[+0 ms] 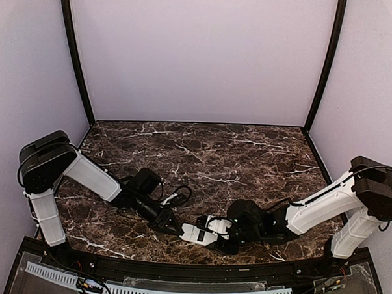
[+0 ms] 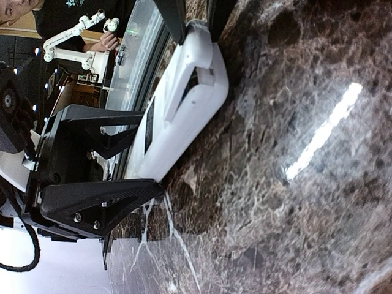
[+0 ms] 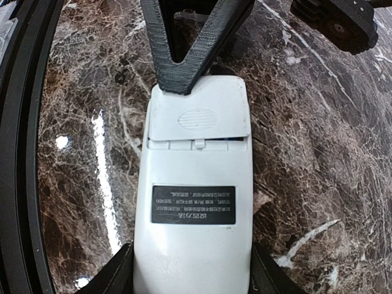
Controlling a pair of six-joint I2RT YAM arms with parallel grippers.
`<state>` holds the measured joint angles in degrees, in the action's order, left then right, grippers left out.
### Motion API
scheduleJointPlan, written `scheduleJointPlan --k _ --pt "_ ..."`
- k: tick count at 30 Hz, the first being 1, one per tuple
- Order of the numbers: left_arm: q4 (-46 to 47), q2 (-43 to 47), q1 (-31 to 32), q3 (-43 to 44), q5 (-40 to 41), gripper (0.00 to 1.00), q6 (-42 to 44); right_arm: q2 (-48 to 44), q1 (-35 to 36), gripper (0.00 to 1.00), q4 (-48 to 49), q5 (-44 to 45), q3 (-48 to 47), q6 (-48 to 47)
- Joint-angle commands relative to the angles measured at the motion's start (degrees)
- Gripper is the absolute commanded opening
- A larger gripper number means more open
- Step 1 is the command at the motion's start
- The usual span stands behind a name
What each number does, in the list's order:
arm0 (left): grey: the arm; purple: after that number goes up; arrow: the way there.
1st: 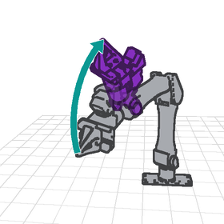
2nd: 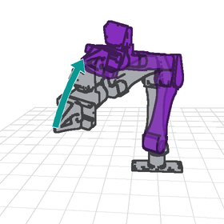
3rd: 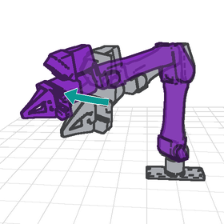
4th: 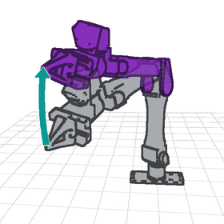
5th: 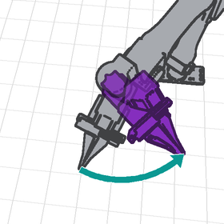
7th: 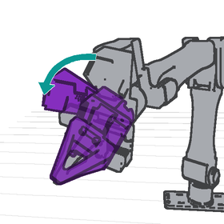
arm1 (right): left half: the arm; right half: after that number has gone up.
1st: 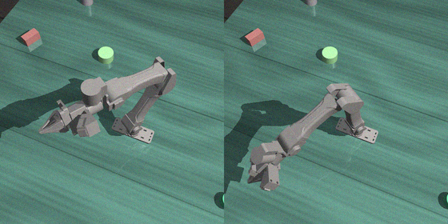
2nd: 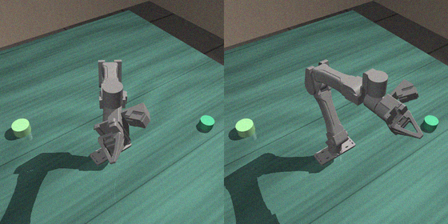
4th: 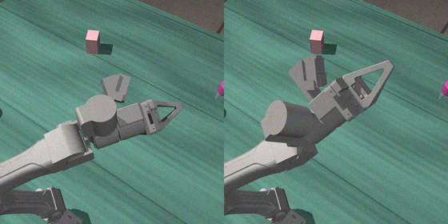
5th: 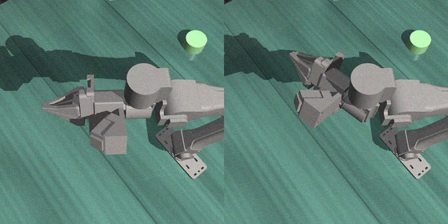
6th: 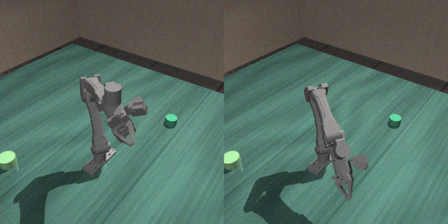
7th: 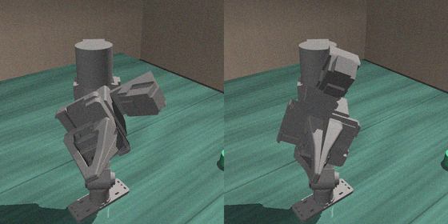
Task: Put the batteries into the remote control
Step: Load the battery cover onto the remote control without the battery cover.
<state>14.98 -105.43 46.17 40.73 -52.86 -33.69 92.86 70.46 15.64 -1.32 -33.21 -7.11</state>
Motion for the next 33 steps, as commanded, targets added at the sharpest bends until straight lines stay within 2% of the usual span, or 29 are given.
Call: scheduleJointPlan --k 1,9,25,33 --pt "-8.54 -2.54 2.33 1.14 0.25 0.07 3.40 -0.14 0.52 0.00 1.35 0.01 1.56 -0.48" --pt "-12.00 -3.91 2.39 2.39 0.47 0.07 3.77 -1.21 0.81 0.00 2.58 2.99 2.38 -0.66" --pt "-10.52 -4.78 2.71 3.01 -3.54 0.07 0.71 -0.24 1.77 0.00 3.19 6.82 1.75 -1.78" --pt "-14.51 -5.85 3.16 4.77 -1.64 0.06 2.25 -0.46 2.05 0.00 3.10 6.91 1.69 -2.24"
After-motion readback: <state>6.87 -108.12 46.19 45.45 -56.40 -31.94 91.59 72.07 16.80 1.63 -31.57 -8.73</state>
